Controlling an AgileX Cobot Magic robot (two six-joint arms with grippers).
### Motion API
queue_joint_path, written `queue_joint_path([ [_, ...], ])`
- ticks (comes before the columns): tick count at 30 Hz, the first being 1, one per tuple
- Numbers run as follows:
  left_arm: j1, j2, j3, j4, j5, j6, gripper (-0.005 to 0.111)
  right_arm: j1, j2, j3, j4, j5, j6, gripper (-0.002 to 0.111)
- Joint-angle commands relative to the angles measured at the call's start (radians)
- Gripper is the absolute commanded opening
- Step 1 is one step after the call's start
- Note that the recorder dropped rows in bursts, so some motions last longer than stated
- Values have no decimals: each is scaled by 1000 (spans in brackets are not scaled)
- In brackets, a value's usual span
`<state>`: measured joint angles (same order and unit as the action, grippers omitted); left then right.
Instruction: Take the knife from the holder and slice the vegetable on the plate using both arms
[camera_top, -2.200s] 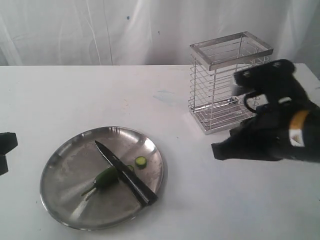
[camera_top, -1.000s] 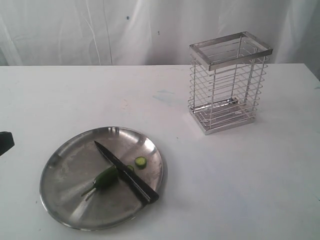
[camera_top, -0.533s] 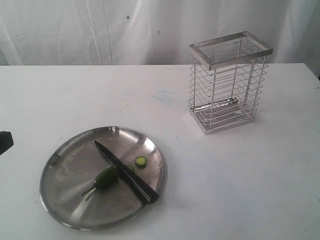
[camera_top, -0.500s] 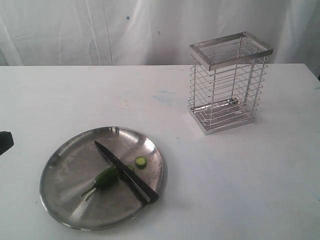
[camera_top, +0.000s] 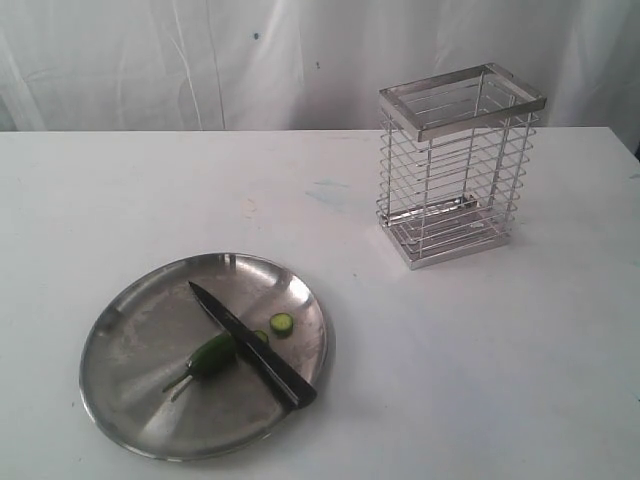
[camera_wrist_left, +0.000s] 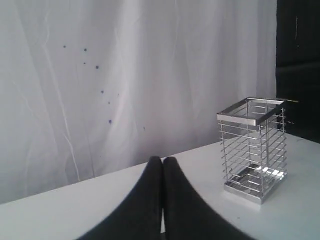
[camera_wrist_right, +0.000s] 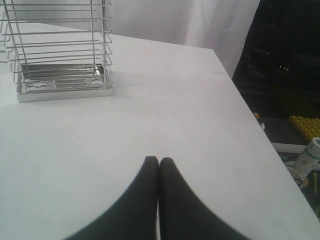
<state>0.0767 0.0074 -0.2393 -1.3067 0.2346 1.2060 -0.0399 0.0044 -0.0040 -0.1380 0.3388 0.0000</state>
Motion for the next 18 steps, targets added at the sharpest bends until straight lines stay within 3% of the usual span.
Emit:
queue_joint_path([
  [1, 4, 4, 10, 700, 97, -731, 0, -6, -4, 4, -9, -2, 0, 0],
  [2, 0, 4, 31, 1018, 156, -1171, 0, -6, -4, 4, -9, -2, 0, 0],
  [3, 0, 4, 55, 1105, 145, -1265, 0, -6, -4, 4, -9, -2, 0, 0],
  [4, 0, -2, 125, 1199, 52, -1304, 0, -6, -4, 4, -9, -2, 0, 0],
  [6, 0, -7, 239, 1218, -115, -1281, 0, -6, -4, 4, -9, -2, 0, 0],
  [7, 0, -7, 239, 1215, -111, -1285, 0, -6, -4, 4, -9, -2, 0, 0],
  [8, -5, -7, 239, 1215, 43, -1285, 0, -6, -4, 4, -9, -2, 0, 0],
  [10, -27, -7, 239, 1227, 107, -1223, 0, -6, -4, 4, -9, -2, 0, 0],
  [18, -104, -7, 239, 1225, 111, -1289, 0, -6, -4, 4, -9, -2, 0, 0],
])
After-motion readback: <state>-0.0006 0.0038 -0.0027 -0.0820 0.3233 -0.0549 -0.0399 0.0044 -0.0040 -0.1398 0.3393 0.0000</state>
